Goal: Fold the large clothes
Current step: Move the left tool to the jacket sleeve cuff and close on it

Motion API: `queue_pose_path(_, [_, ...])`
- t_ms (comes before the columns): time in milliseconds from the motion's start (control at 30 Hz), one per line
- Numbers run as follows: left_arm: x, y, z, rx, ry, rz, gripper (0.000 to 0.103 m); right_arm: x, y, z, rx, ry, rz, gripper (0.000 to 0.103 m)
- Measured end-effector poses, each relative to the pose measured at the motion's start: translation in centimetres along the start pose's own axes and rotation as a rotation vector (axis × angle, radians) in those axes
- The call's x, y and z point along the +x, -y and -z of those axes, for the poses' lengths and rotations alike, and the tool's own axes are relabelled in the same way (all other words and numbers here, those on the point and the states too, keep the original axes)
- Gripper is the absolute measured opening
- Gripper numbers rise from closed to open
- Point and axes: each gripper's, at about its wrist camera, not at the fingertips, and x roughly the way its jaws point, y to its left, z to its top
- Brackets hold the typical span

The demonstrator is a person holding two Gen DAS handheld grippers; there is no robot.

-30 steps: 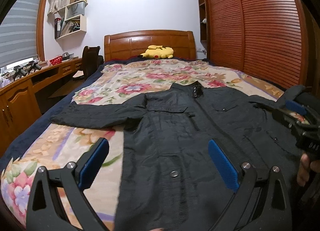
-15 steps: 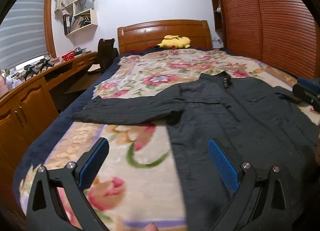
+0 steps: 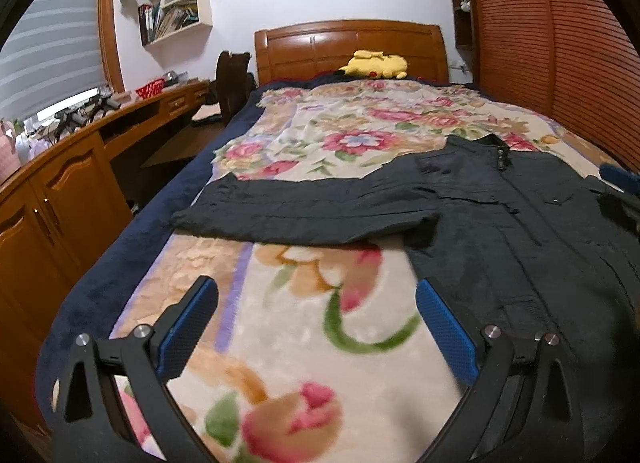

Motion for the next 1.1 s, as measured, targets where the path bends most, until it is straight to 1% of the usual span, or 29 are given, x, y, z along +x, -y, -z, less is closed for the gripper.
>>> queue_pose_path(233, [4.5, -2.9, -0.8, -0.019, -0.061, -0.041, 0.100, 3.4, -0.3, 1.0, -0.020, -0.071, -0.030, 0.099])
queue_pose_path(400, [8.3, -5.2, -1.4, -0.060, -0.095, -0.056, 0.100, 4.6, 0.0, 1.8, -0.019, -0.112, -0.047, 0.099])
queue_pose_path(567, [11.7, -7.2, -2.2, -0.079, -0.120, -0.092, 0.098, 5.2, 0.3, 2.1, -0.008, -0.131, -0.052, 0.099])
queue_pose_path(900, [18.0, -13.2, -3.3, -0.227, -0.168, -0.109, 0.093, 6.2, 0.8, 2.7, 0.002, -0.168, -0.055, 0.099])
queue_pose_path(1033, [20.2, -15.5, -3.7, -0.260, -0.189, -0.142, 0.093, 6.7, 0.9, 2.8, -0.001, -0.180, -0.063, 0.099])
queue_pose_path(1100, [20.9, -16.4, -3.9, -0.284, -0.194, -0.140, 0.093, 7.1, 0.8, 2.9, -0.008, -0.191, -0.071, 0.099])
